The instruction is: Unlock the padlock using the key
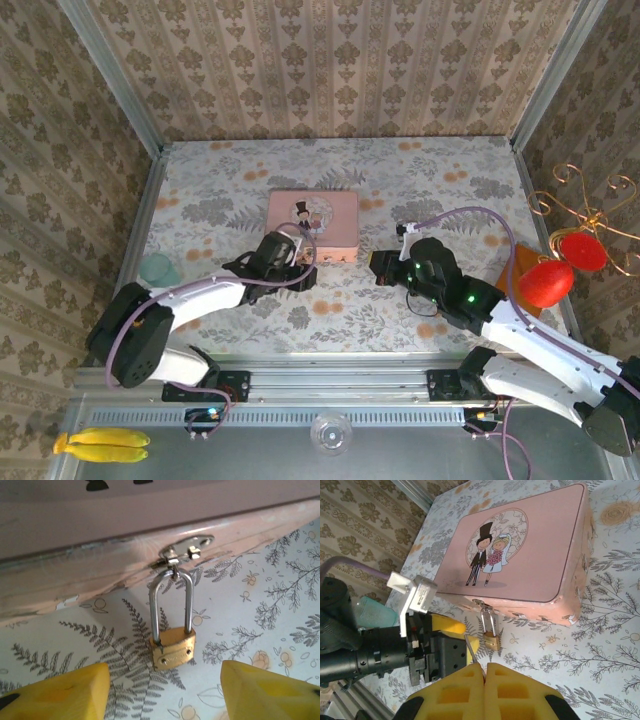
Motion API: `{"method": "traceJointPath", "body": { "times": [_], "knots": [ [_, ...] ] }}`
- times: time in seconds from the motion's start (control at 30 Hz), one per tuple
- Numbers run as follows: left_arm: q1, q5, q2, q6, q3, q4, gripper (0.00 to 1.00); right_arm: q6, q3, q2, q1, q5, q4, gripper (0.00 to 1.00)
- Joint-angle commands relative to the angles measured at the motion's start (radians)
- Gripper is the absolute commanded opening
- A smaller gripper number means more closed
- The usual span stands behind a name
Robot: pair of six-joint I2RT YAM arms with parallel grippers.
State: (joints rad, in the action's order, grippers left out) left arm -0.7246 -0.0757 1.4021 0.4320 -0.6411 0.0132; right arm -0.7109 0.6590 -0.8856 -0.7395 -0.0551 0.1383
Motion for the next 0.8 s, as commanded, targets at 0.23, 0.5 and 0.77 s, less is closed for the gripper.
{"method": "traceJointPath", "body": {
  "times": [0.23, 0.5, 0.77],
  "knots": [
    [0.010, -0.087, 0.142, 0.000, -0.034, -0.123, 0.56, -0.015, 0.024, 0.013, -0.035, -0.040, -0.001, 0.00],
    [0.013, -0.096, 0.192, 0.011, -0.049, -0.130, 0.47, -0.016, 0.022, 0.016, -0.041, -0.043, 0.001, 0.00],
    [0.015, -0.104, 0.186, 0.021, -0.036, -0.139, 0.35, -0.021, 0.016, 0.020, -0.045, -0.048, 0.000, 0.00]
  ]
}}
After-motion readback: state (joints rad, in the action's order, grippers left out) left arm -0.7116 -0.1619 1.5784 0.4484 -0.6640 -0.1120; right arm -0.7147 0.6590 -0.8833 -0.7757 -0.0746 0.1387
